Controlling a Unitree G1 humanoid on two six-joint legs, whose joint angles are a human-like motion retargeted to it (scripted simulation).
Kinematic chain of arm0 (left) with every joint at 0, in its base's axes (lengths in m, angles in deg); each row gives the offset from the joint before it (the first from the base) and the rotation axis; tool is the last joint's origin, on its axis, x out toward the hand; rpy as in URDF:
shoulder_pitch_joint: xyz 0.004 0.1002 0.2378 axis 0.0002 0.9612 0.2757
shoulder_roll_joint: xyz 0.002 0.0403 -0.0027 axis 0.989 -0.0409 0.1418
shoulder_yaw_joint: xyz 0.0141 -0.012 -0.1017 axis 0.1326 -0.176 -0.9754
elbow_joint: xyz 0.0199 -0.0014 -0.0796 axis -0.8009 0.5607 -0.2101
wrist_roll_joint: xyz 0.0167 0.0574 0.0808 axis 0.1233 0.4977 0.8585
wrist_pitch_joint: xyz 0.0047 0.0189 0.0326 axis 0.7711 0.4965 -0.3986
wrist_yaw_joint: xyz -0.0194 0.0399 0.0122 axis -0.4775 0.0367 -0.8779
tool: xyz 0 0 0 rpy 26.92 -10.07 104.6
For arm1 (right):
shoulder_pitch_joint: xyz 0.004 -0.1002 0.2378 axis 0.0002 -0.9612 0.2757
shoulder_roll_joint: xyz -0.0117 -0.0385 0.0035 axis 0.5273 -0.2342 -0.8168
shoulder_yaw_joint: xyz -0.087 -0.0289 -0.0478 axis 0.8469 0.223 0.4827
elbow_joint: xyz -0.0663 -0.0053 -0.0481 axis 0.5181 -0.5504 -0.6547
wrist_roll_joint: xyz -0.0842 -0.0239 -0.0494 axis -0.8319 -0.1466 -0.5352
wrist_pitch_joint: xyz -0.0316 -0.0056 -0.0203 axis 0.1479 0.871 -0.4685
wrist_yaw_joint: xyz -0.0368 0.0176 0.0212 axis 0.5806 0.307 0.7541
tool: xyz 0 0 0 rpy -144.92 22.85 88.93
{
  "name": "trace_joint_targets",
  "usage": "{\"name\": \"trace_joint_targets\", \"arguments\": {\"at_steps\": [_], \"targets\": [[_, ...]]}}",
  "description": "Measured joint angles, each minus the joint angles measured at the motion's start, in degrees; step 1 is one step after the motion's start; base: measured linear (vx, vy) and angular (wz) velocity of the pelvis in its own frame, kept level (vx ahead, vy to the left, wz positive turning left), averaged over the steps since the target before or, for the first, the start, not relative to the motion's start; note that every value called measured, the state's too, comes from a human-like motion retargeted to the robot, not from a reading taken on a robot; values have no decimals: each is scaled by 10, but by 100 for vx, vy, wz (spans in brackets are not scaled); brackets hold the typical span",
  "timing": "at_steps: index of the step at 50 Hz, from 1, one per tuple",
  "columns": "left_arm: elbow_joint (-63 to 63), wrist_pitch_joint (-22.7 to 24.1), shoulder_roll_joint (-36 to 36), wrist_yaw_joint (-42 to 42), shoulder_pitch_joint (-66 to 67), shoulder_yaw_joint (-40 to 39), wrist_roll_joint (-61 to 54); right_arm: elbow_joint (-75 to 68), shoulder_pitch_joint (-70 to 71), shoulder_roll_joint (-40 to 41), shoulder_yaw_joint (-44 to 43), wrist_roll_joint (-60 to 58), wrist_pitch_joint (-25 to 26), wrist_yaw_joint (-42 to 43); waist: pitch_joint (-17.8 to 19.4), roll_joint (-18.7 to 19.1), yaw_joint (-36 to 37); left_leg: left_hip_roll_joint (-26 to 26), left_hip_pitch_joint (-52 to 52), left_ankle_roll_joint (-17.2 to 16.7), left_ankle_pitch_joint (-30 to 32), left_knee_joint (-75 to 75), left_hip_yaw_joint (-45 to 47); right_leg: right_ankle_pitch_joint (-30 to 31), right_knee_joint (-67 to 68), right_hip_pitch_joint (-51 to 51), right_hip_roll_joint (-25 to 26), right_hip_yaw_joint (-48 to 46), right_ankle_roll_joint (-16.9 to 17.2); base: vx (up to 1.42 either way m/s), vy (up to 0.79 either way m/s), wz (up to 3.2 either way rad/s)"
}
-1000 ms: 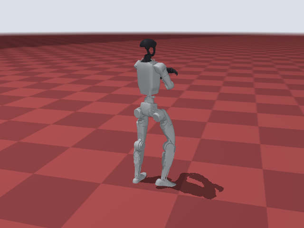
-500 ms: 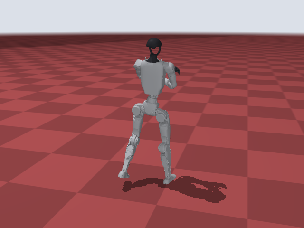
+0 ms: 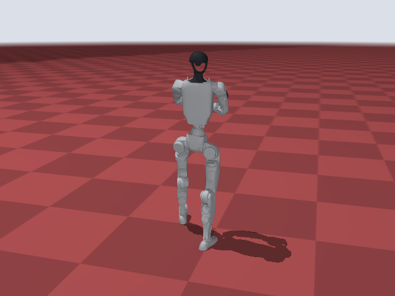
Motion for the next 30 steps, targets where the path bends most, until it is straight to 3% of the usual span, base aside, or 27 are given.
{"name": "trace_joint_targets", "arguments": {"at_steps": [5, 10, 15, 20, 25, 30], "targets": [[4, -10, -1, -12, -1, 1, -14, 2, 5, -4, -5, -9, 2, 17, -9, -15, 13, 10, 18, 4, 21, 0, 4, -9, 24, 16, 1, 7, -19, 49, 13, -29], [7, -14, -4, -10, 13, 1, -22, 3, -5, -6, -7, -4, 1, 20, -27, -13, 4, 23, 56, 4, 21, 9, -16, 39, 112, 9, 7, 5, -52, 52, 21, -3], [10, -7, -8, -8, 31, 2, -4, 7, -19, -8, -6, -15, -8, 13, -53, 7, -17, 46, 84, 4, -14, 22, -43, 138, 317, -77, 10, -19, -69, 47, 23, 22], [9, -7, -6, -22, 32, 1, 17, 16, -16, -15, -11, -32, -14, 23, -68, 16, -39, 51, 94, 6, -43, 36, -70, 138, 446, -171, -9, -66, -77, 40, 16, 41], [9, -4, -6, -28, 33, -1, 25, 23, -10, -23, -13, -52, -24, 32, -68, 13, -60, 40, 107, 7, -71, 50, -102, 103, 371, -210, -15, -104, -82, 36, 8, 60], [10, -4, -10, -41, 33, -1, 18, 26, -4, -31, -15, -66, -26, 51, -53, -5, -87, 8, 130, 4, -96, 61, -138, 139, 151, -203, -21, -113, -71, 36, 1, 80]]}}
